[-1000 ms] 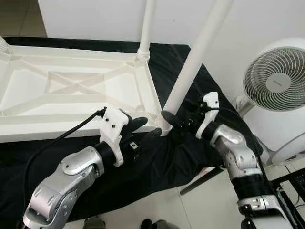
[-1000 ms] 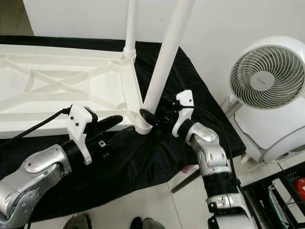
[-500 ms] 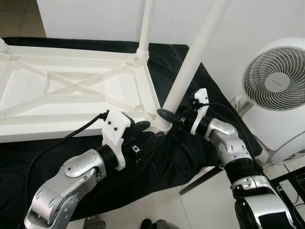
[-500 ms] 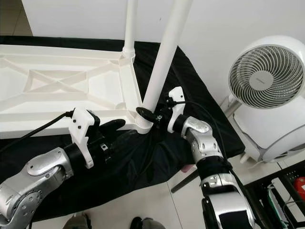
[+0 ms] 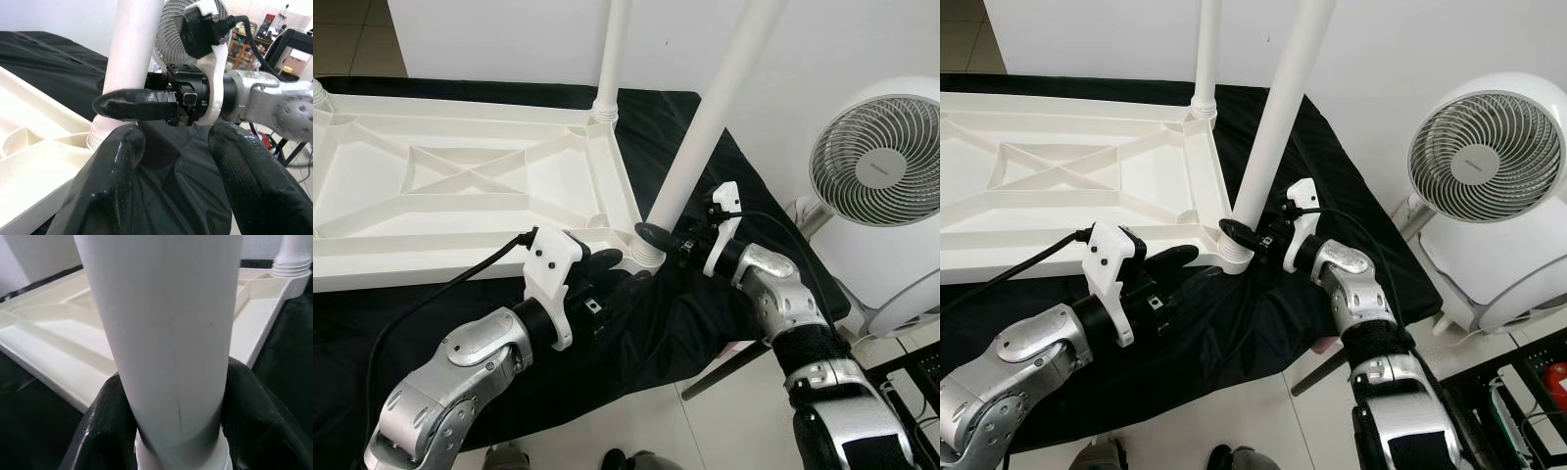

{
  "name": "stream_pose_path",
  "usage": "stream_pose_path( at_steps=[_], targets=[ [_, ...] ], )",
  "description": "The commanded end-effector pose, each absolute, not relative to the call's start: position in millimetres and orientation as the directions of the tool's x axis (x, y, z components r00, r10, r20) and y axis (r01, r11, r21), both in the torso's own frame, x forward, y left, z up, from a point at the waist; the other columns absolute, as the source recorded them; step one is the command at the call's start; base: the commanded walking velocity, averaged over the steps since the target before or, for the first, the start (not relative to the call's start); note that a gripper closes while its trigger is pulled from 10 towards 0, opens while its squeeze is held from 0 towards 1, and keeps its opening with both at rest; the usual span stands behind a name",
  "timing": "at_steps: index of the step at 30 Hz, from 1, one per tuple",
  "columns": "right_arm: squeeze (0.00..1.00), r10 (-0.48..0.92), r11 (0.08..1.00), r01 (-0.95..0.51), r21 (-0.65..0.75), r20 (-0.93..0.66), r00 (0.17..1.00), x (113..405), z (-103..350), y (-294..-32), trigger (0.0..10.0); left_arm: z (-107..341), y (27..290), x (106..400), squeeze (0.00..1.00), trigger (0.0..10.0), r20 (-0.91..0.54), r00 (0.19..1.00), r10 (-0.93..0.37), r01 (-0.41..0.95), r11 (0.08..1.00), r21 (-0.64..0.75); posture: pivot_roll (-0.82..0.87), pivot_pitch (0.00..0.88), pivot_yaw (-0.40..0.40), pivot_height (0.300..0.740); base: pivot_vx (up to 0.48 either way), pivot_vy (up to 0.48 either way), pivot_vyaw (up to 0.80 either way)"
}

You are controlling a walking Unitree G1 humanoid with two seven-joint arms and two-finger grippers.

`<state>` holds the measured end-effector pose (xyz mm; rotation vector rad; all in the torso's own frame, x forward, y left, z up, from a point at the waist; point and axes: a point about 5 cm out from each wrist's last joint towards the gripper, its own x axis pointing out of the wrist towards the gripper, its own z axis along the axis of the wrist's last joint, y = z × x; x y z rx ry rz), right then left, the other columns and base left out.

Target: Building children table

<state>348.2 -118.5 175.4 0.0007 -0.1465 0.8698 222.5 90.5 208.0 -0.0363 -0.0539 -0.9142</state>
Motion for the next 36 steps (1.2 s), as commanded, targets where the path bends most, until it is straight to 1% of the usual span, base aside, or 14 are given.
stream_pose_path(
  at_steps=[1,3,4,8,11,14,15,16,18,24,25,28,32,36],
  targets=[
    [0.00,0.674,0.735,-0.677,-0.036,0.139,0.725,341,171,-117,10.0,207,86,220,0.00,10.0,0.055,0.596,-0.801,0.803,0.596,-0.020,0.17,0.161,-0.169,0.740,0.000,0.000,0.00],
    [0.00,0.652,0.756,-0.654,-0.038,0.144,0.745,339,171,-115,10.0,207,87,220,0.00,10.0,0.055,0.598,-0.800,0.801,0.598,-0.019,0.17,0.161,-0.169,0.740,0.000,0.000,0.00],
    [0.00,0.617,0.784,-0.620,-0.030,0.152,0.772,335,170,-112,10.0,207,88,220,0.00,10.0,0.056,0.602,-0.796,0.798,0.602,-0.020,0.17,0.163,-0.167,0.740,0.000,0.000,0.00],
    [0.00,0.565,0.820,-0.571,-0.017,0.173,0.807,328,171,-104,10.0,207,88,221,0.00,10.0,0.056,0.604,-0.795,0.797,0.604,-0.023,0.17,0.165,-0.163,0.740,0.000,0.000,0.00],
    [0.00,0.405,0.909,-0.416,0.043,0.151,0.902,320,166,-95,10.0,207,89,222,0.00,10.0,0.053,0.607,-0.793,0.794,0.607,-0.023,0.16,0.166,-0.157,0.740,0.000,0.000,0.00],
    [0.00,0.359,0.928,-0.369,0.051,0.144,0.922,317,165,-92,10.0,207,90,223,0.00,10.0,0.052,0.608,-0.792,0.794,0.608,-0.023,0.16,0.165,-0.152,0.740,0.000,0.000,0.00],
    [0.00,0.310,0.945,-0.321,0.063,0.141,0.940,313,165,-86,10.0,207,90,223,0.00,10.0,0.053,0.607,-0.793,0.795,0.606,-0.024,0.16,0.164,-0.146,0.740,0.000,0.000,0.00],
    [0.00,0.310,0.945,-0.321,0.063,0.141,0.940,313,165,-86,10.0,207,90,223,0.00,10.0,0.053,0.607,-0.793,0.795,0.606,-0.024,0.16,0.164,-0.146,0.740,0.000,0.000,0.00],
    [0.00,0.236,0.965,-0.247,0.086,0.126,0.964,307,165,-78,10.0,207,89,224,0.00,10.0,0.053,0.604,-0.795,0.797,0.604,-0.024,0.16,0.164,-0.146,0.740,0.000,0.000,0.00],
    [0.00,0.205,0.971,-0.216,0.102,0.111,0.973,305,164,-81,10.0,208,89,225,0.00,10.0,0.055,0.604,-0.795,0.797,0.604,-0.021,0.16,0.160,-0.147,0.740,0.000,0.000,0.00],
    [1.00,0.207,0.969,-0.219,0.112,0.110,0.972,305,164,-83,10.0,208,89,225,0.00,10.0,0.055,0.604,-0.795,0.797,0.604,-0.021,0.16,0.160,-0.147,0.740,0.000,0.000,0.00],
    [1.00,0.208,0.968,-0.221,0.118,0.113,0.971,305,165,-84,10.0,208,89,225,0.00,10.0,0.054,0.605,-0.795,0.796,0.605,-0.020,0.16,0.153,-0.149,0.740,0.000,0.000,0.00],
    [1.00,0.282,0.943,-0.301,0.144,0.140,0.949,306,168,-86,10.0,208,89,226,0.00,10.0,0.060,0.605,-0.794,0.796,0.605,-0.019,0.16,0.147,-0.153,0.740,0.000,0.000,0.00],
    [1.00,0.335,0.928,-0.355,0.116,0.162,0.928,310,173,-93,10.0,208,88,226,0.00,10.0,0.061,0.605,-0.794,0.796,0.606,-0.018,0.16,0.141,-0.155,0.740,0.000,0.000,0.00]
  ],
)
